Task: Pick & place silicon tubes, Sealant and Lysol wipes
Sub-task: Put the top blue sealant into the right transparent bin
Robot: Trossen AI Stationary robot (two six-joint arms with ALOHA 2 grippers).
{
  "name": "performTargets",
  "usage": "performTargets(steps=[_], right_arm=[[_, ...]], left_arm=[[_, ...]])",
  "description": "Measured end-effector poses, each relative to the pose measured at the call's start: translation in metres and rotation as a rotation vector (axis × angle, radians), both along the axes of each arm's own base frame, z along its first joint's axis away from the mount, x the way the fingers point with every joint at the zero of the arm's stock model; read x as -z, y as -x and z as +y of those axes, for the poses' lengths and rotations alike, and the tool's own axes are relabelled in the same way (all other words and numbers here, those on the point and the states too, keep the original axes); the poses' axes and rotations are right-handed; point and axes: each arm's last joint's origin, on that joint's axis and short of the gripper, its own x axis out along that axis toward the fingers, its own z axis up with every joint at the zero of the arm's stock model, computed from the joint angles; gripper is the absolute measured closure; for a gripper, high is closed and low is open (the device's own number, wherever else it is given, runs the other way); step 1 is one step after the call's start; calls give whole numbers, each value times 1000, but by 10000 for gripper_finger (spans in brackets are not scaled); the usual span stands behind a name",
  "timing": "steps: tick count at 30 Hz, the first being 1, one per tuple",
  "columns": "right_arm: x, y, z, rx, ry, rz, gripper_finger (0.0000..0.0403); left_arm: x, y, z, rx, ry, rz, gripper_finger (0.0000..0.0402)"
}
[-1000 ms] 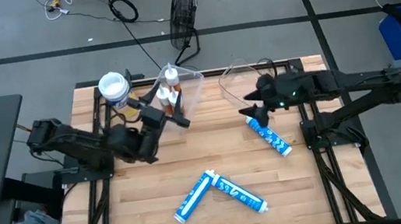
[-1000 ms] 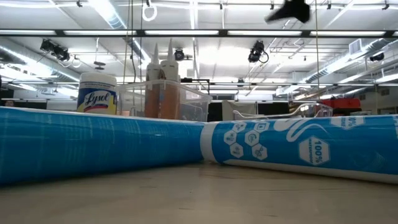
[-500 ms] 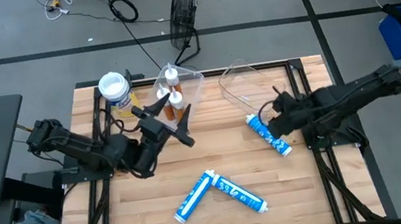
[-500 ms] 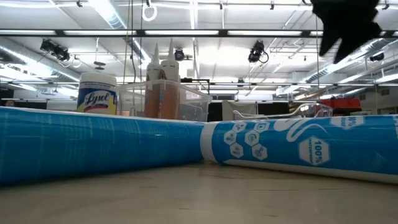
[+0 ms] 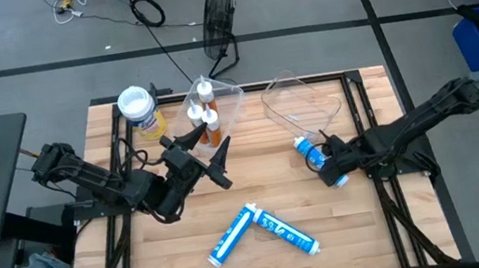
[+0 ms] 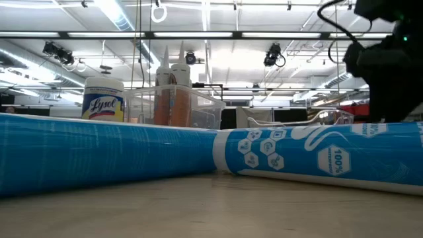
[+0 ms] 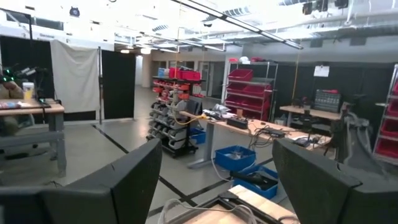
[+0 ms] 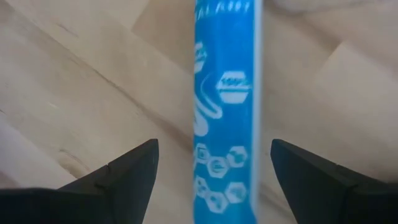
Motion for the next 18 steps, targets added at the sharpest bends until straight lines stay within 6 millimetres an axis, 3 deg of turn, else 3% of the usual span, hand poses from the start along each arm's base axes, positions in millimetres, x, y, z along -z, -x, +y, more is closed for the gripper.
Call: performTargets(steps=[7, 18], right_arm=[[27, 3, 0, 10, -38, -42, 89], [49, 11, -2, 21, -77, -30, 90]], left_arm=[[0, 0, 0, 2, 9, -10, 90], [0, 0, 0, 1, 8, -9, 90]])
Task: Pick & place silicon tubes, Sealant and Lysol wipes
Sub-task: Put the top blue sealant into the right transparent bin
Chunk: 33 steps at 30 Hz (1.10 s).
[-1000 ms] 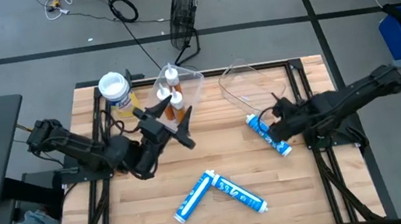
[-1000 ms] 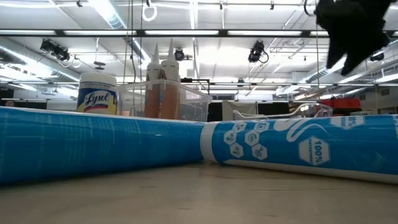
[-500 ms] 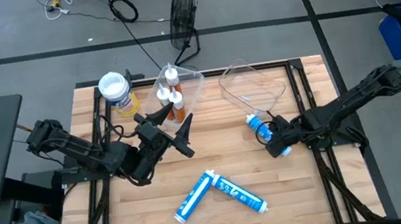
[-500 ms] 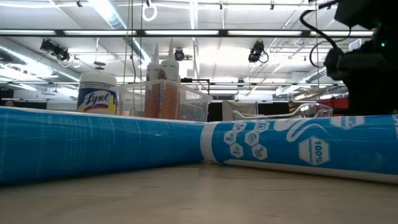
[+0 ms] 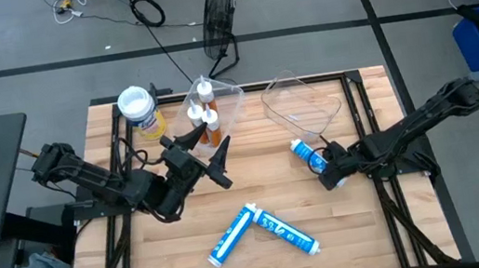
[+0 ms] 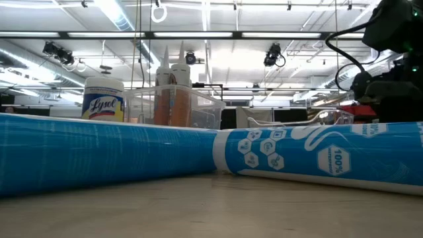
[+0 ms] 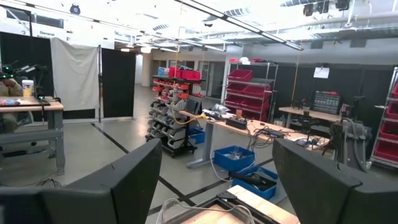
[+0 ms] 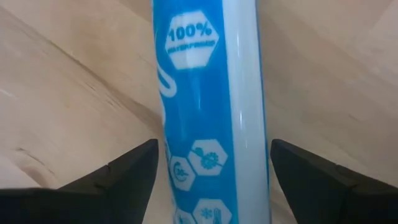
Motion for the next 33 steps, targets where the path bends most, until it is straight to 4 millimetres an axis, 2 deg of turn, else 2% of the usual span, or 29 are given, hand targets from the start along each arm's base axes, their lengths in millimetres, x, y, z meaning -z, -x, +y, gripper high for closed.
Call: performTargets(steps=[4, 10, 11, 21, 33], right_arm=[[2, 0, 0, -8, -6, -4, 113], [1, 0, 1, -54, -12, -2, 192], [1, 0, 1, -61, -15, -1, 196], [-3, -4, 4, -111, -68, -1, 196], [-41, -24, 11, -201, -60, -102, 196]], left_arm=[[0, 0, 1, -2, 0, 0, 90], [0, 0, 1, -3, 0, 0, 90], [0, 0, 1, -3, 0, 1, 90], [0, 0, 0, -1, -1, 2, 90], [0, 0, 0, -1, -1, 2, 90]])
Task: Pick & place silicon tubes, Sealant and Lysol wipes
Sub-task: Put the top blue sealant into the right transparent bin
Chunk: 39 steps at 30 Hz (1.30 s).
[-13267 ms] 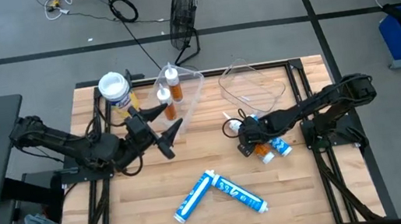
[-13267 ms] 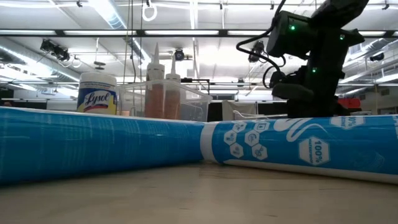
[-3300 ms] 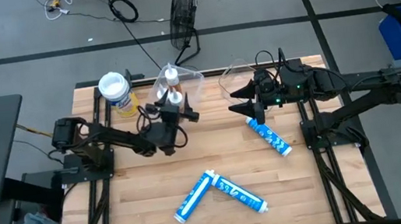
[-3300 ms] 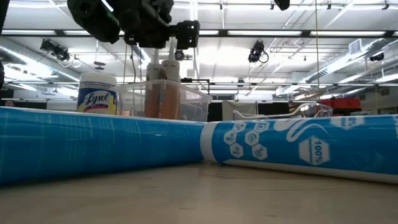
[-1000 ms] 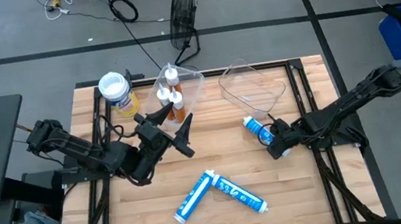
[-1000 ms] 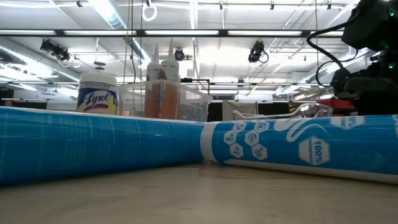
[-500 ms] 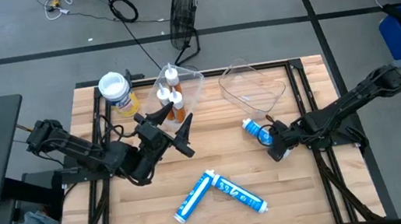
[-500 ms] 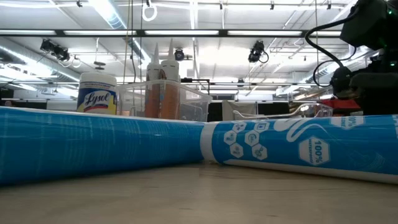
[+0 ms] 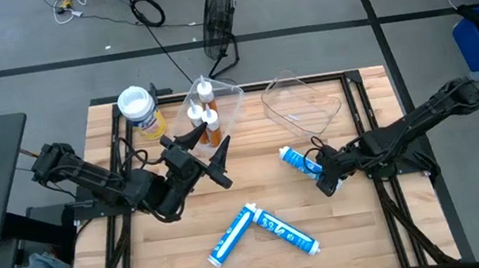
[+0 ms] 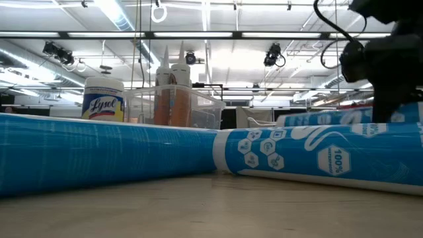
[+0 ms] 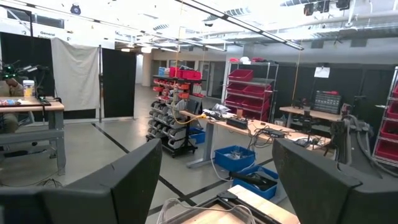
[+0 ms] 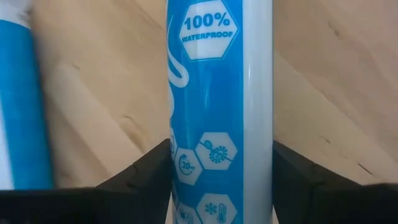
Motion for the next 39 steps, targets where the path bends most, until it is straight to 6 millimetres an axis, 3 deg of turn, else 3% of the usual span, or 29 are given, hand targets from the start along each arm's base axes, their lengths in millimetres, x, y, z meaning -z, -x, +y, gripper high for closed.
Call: performTargets(steps=[12, 20, 30, 39], right_arm=[[-33, -11, 16, -83, -8, -113, 196], [-65, -21, 21, -85, 62, -243, 196], [-110, -32, 21, -90, 188, -425, 196], [-135, -42, 20, -58, 279, -615, 196]], left_arm=[[0, 0, 0, 0, 0, 0, 90], [0, 0, 0, 11, 42, -49, 90], [-1, -3, 3, 132, 193, -288, 90], [-4, -10, 12, 309, 262, -454, 90]])
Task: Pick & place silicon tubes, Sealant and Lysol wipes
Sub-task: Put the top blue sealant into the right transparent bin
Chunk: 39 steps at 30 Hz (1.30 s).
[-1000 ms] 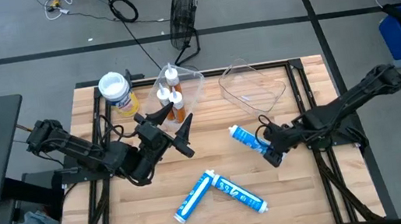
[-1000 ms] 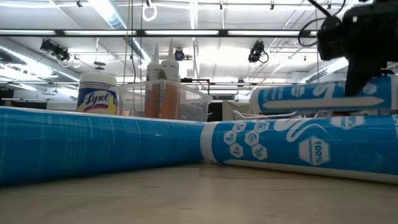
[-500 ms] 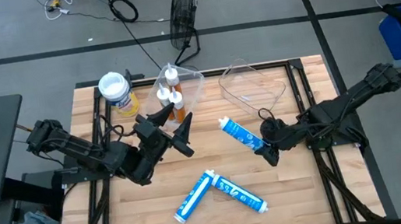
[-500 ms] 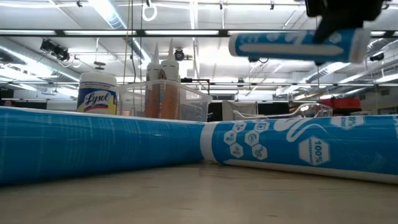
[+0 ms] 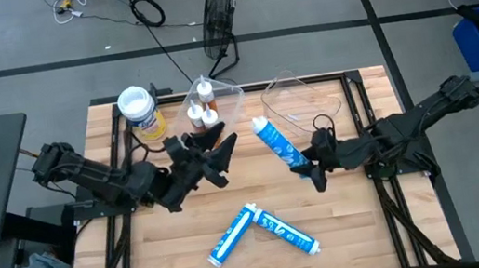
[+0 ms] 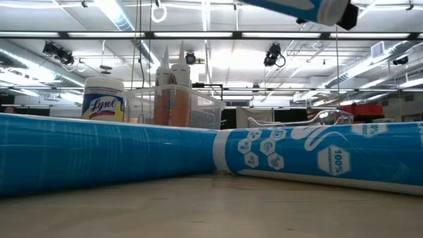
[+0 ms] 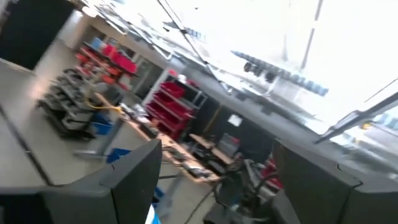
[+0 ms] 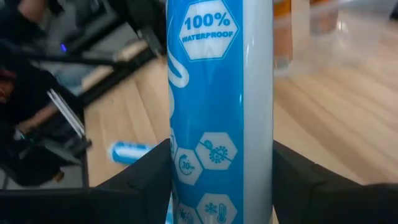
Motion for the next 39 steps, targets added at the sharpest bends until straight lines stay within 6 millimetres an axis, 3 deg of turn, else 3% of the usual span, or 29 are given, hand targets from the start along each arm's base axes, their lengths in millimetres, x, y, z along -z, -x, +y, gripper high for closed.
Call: performTargets(steps=[8, 16, 39], right_arm=[[-23, -11, -2, 17, 82, -234, 196], [-34, -15, -3, 0, 57, -344, 196], [-42, -19, -6, -25, 9, -426, 196]], left_arm=[[8, -11, 10, 113, 65, -16, 90], [13, -17, 19, 158, 93, -6, 90], [26, -44, 69, 360, 7, 7, 90]])
